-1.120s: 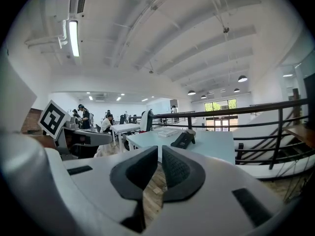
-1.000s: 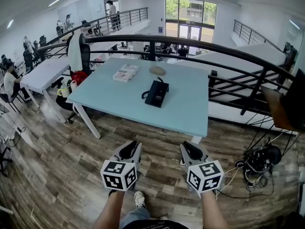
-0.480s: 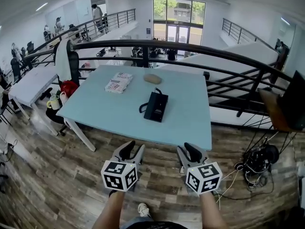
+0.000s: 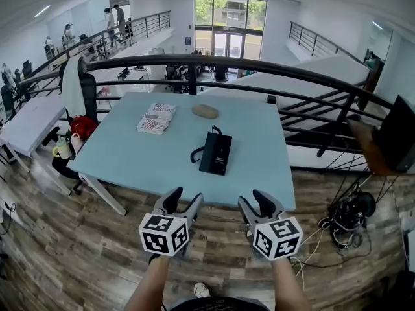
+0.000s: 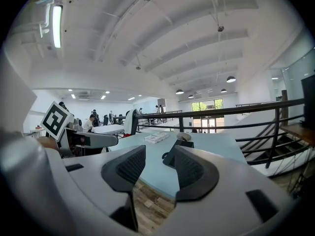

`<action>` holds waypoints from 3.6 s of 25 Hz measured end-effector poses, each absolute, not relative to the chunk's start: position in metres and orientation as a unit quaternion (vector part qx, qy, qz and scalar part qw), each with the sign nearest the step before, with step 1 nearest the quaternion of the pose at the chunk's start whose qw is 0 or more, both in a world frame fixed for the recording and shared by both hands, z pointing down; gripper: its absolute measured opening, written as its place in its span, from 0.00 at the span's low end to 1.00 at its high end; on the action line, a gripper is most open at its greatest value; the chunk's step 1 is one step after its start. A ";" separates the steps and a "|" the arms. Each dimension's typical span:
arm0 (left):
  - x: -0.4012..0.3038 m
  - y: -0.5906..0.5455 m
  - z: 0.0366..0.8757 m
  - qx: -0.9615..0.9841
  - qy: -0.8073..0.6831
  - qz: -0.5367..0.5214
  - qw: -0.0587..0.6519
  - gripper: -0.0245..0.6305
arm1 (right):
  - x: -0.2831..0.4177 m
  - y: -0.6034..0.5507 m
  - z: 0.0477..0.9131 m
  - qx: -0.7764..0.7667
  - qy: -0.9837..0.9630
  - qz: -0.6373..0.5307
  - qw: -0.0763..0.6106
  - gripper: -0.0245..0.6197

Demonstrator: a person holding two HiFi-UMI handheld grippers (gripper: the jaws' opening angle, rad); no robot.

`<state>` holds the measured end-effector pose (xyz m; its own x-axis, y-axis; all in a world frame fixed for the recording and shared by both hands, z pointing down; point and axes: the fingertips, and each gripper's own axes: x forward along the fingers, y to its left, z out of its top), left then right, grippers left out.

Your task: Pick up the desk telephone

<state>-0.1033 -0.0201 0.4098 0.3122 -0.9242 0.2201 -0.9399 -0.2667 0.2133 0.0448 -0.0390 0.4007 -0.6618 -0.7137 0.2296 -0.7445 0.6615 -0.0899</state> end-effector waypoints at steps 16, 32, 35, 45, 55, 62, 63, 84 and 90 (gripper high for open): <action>-0.134 -0.084 0.434 0.801 -0.574 0.034 0.166 0.49 | 0.022 -0.099 0.416 0.428 -0.895 0.094 0.084 0.41; -0.151 -0.246 0.443 0.791 -0.582 0.039 0.184 0.49 | 0.019 -0.266 0.431 0.425 -0.893 0.120 0.087 0.44; -0.151 -0.274 0.445 0.788 -0.585 0.045 0.187 0.49 | 0.019 -0.295 0.434 0.419 -0.895 0.129 0.089 0.44; -0.153 -0.334 0.472 0.782 -0.580 0.067 0.219 0.49 | 0.013 -0.358 0.461 0.394 -0.899 0.159 0.103 0.45; -0.150 -0.351 0.532 0.791 -0.521 0.094 0.307 0.49 | -0.005 -0.372 0.507 0.360 -0.895 0.234 0.122 0.46; -0.150 -0.358 0.569 0.803 -0.452 0.092 0.377 0.49 | -0.024 -0.364 0.548 0.345 -0.882 0.290 0.140 0.47; -0.150 -0.358 0.574 0.805 -0.441 0.092 0.386 0.49 | -0.027 -0.362 0.554 0.345 -0.879 0.296 0.143 0.47; -0.117 -0.363 0.610 0.834 -0.281 0.121 0.459 0.53 | -0.065 -0.349 0.620 0.310 -0.831 0.443 0.132 0.50; -0.116 -0.366 0.605 0.842 -0.271 0.107 0.455 0.40 | -0.074 -0.352 0.618 0.299 -0.835 0.444 0.129 0.49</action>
